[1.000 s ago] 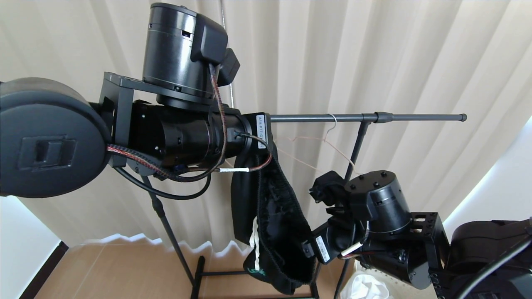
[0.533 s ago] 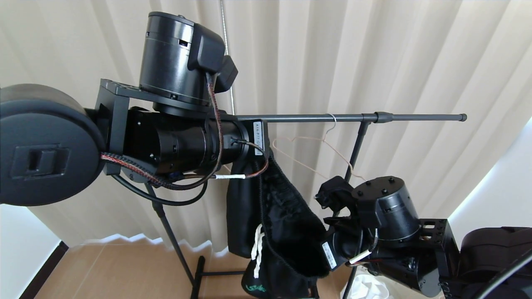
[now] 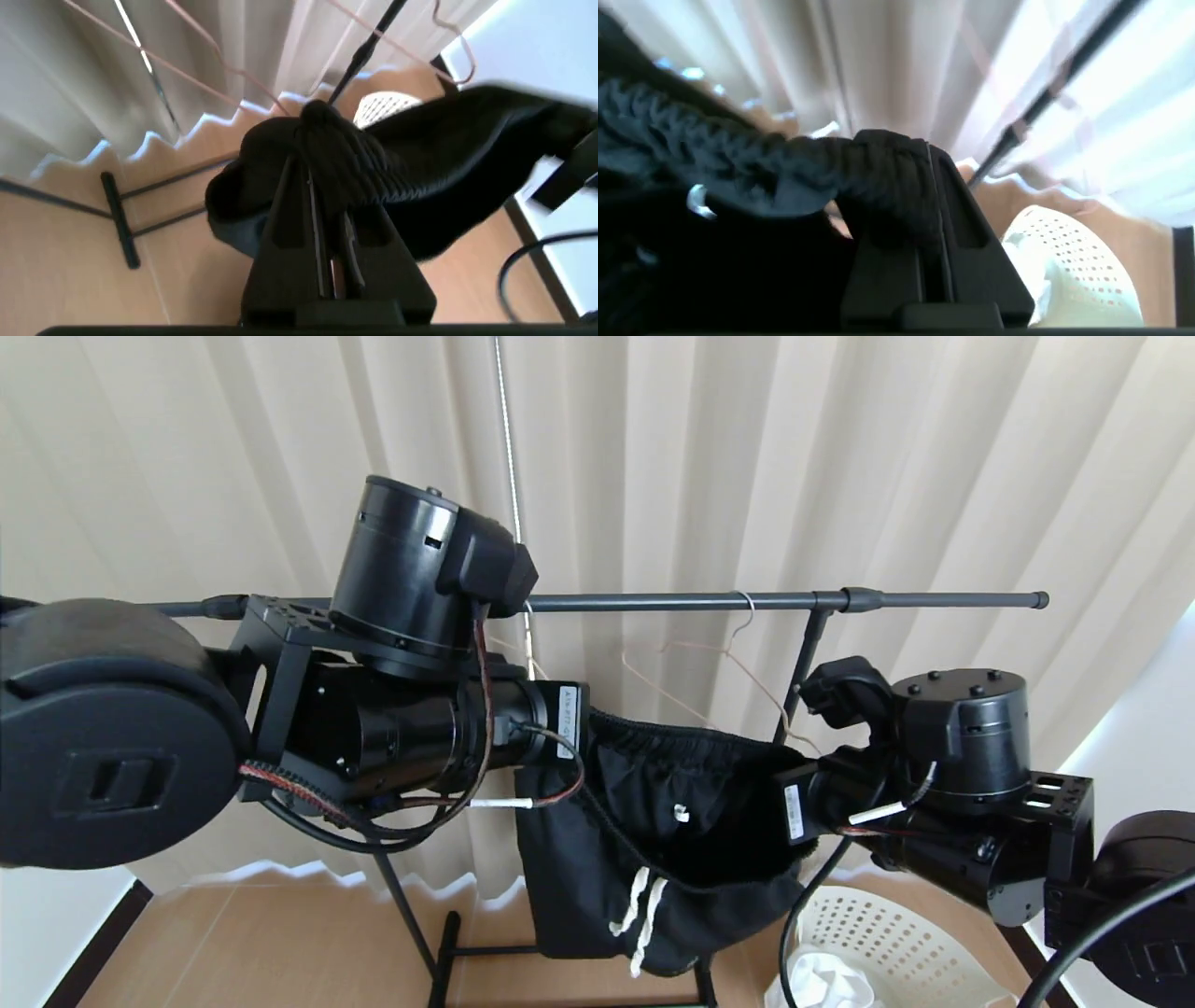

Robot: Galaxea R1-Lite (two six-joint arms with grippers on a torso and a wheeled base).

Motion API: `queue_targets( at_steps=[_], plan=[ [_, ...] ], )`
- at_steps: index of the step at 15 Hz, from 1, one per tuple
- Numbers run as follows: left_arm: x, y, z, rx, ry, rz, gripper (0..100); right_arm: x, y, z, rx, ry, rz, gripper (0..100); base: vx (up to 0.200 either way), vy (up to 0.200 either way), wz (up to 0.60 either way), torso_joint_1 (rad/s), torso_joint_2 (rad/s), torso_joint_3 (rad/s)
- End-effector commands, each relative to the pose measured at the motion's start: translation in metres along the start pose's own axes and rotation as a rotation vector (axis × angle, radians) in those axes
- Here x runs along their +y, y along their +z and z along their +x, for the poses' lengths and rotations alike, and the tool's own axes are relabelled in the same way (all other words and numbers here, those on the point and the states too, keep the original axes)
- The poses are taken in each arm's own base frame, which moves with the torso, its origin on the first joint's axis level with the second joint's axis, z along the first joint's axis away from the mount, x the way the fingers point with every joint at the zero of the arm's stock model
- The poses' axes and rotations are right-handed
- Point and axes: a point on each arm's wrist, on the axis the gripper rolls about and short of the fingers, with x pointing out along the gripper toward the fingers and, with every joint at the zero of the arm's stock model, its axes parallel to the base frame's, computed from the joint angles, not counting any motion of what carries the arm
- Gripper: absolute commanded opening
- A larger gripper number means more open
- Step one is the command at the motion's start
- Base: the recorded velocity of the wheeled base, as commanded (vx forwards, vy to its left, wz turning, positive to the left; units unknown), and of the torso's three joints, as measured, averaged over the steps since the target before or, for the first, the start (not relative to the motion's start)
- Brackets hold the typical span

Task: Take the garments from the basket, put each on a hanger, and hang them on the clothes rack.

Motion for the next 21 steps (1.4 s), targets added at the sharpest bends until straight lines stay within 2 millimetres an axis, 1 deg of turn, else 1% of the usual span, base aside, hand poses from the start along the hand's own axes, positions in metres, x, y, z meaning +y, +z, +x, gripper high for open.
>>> queue_targets(
  at_steps=[1,2,4,5,6,7,10,11,12,14,16,18,19,21],
  plan=[
    [-0.001,-0.017,0.004,0.058,0.004,0.024,0,-0.017,0.005,-0.012,-0.042,-0.051,0.032,0,0.000,0.000,0.00,0.000,0.00,0.000],
    [-0.004,-0.030,0.005,0.096,0.000,0.047,0,-0.022,0.005,-0.018,-0.067,-0.066,0.044,0,0.000,0.000,0.00,0.000,0.00,0.000],
    [-0.008,-0.045,0.005,0.137,-0.010,0.072,0,-0.026,0.003,-0.021,-0.073,-0.077,0.042,0,0.000,0.000,0.00,0.000,0.00,0.000],
    [-0.010,-0.051,0.004,0.154,-0.016,0.086,100,-0.027,0.004,-0.021,-0.076,-0.085,0.046,0,0.000,0.000,0.00,0.000,0.00,0.000],
    [-0.010,-0.052,0.004,0.156,-0.017,0.086,100,-0.027,0.004,-0.021,-0.076,-0.085,0.046,0,0.000,0.000,0.00,0.000,0.00,0.000],
    [-0.009,-0.051,-0.003,0.148,-0.029,0.086,100,-0.028,0.004,-0.021,-0.075,-0.088,0.046,0,0.000,0.000,0.00,0.000,0.00,0.000],
    [-0.001,-0.055,-0.013,0.170,-0.082,0.072,100,-0.029,0.003,-0.020,-0.072,-0.093,0.047,0,0.000,0.000,0.00,0.000,0.00,0.000],
    [0.007,-0.050,-0.012,0.175,-0.111,0.044,100,-0.029,0.003,-0.021,-0.073,-0.093,0.047,0,0.000,0.000,0.00,0.000,0.00,0.000],
    [0.015,-0.040,-0.008,0.156,-0.102,0.014,100,-0.029,0.002,-0.022,-0.072,-0.093,0.047,0,0.000,0.000,0.00,0.000,0.00,0.000],
    [0.027,-0.025,0.025,0.149,-0.023,-0.027,100,-0.029,0.004,-0.028,-0.084,-0.084,0.039,0,0.000,0.000,0.00,0.000,0.00,0.000],
    [0.037,-0.015,0.063,0.143,0.062,-0.054,100,-0.030,0.002,-0.029,-0.081,-0.085,0.025,0,0.000,0.000,0.00,0.000,0.00,0.000],
    [0.040,-0.009,0.096,0.135,0.118,-0.065,100,-0.029,0.001,-0.029,-0.077,-0.086,0.023,0,0.000,0.000,0.00,0.000,0.00,0.000],
    [0.039,-0.009,0.112,0.133,0.139,-0.070,100,-0.027,0.001,-0.030,-0.077,-0.077,0.019,0,0.000,0.000,0.00,0.000,0.00,0.000],
    [0.040,-0.010,0.136,0.124,0.192,-0.081,100,-0.026,0.000,-0.030,-0.075,-0.075,0.018,0,0.000,0.000,0.00,0.000,0.00,0.000]
  ],
)
